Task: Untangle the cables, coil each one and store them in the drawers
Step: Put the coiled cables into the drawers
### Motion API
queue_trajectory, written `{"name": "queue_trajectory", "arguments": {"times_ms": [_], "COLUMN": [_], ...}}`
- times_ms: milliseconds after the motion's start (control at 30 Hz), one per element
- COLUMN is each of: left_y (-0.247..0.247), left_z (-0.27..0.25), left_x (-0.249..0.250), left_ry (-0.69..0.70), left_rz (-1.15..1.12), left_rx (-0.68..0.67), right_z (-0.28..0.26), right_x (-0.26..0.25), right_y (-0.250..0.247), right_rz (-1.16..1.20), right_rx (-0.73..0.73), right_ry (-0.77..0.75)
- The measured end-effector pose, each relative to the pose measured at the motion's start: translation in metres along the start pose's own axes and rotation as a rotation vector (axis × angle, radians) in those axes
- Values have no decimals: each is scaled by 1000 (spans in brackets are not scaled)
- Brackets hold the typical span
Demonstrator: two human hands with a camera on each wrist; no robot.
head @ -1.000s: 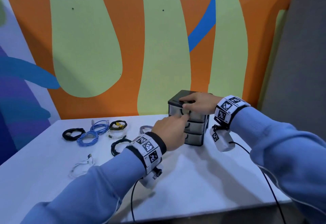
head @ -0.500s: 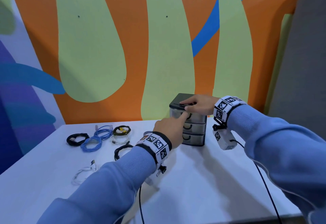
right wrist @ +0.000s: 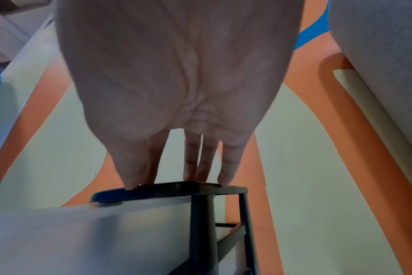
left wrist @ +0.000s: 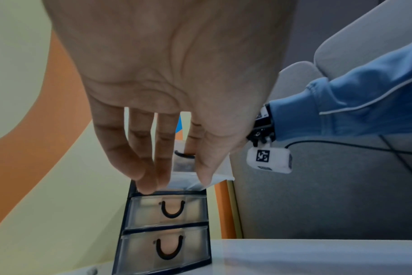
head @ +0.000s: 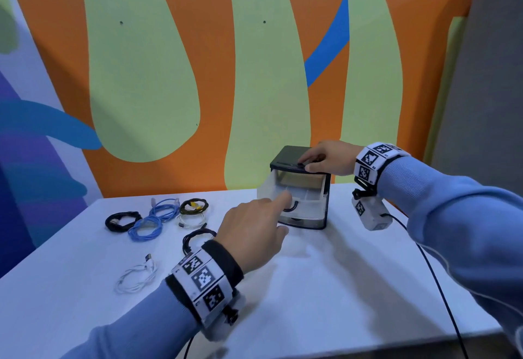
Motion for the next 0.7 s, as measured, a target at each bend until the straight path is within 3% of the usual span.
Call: {"name": "queue_trajectory", "arguments": {"times_ms": [700], "left_y": [-24], "left_z": [-34], "left_x": [4], "left_ry": [-65], "left_rz": [-49], "left_rx": [-64], "right_z": [-15], "right_x": [-4], "right_y": [6], "right_rz": [-31], "right_rx": [53], "right_ry": [2]}}
Point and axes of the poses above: each hand's wrist, its own z-axis towards the middle knuckle, its own y-axis out of the palm, x = y × z, the point moved 5 cm from there along z, towards the middle knuckle, and after that the axes turned 5 degrees about x, right-handed, at the moved point
